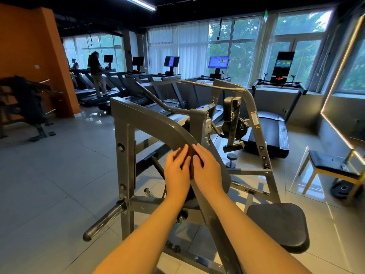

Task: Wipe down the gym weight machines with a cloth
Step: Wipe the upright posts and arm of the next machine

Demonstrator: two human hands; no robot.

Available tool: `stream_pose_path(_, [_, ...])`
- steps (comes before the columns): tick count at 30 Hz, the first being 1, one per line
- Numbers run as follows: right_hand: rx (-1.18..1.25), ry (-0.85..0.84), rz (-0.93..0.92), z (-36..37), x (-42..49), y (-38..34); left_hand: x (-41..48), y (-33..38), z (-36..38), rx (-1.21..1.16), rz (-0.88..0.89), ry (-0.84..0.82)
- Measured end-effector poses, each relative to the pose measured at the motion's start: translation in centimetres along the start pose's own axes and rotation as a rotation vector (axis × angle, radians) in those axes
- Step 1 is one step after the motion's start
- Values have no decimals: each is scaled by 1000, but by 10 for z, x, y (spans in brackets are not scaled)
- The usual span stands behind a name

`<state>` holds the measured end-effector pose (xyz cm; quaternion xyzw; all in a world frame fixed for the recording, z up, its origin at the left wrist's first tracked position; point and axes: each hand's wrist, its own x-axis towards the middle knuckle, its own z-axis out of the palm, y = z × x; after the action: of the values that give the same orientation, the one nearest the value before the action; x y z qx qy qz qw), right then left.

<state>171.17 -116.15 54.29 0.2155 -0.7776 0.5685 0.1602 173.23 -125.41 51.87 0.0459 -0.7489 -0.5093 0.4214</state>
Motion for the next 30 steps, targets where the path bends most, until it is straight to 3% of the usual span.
stream_pose_path(5, [1, -7, 26, -8, -3, 3, -14, -9, -2, 19, 68, -101])
stream_pose_path(10, [-70, -24, -35, -6, 4, -3, 36, -6, -10, -24, -100, 127])
stream_pose_path(14, [-29, -2, 6, -5, 0, -1, 4, -3, 0, 34, 39, -4])
stream_pose_path(18, [-3, 25, 21, -1, -7, -1, -18, -10, -3, 16, 65, -137])
stream_pose_path(25, [-112, -8, -71, 8, 6, -17, 38, -3, -23, -8, -86, 67])
stream_pose_path(30, [-65, -3, -54, 21, 14, -26, 3, -2, -14, -22, 68, -75])
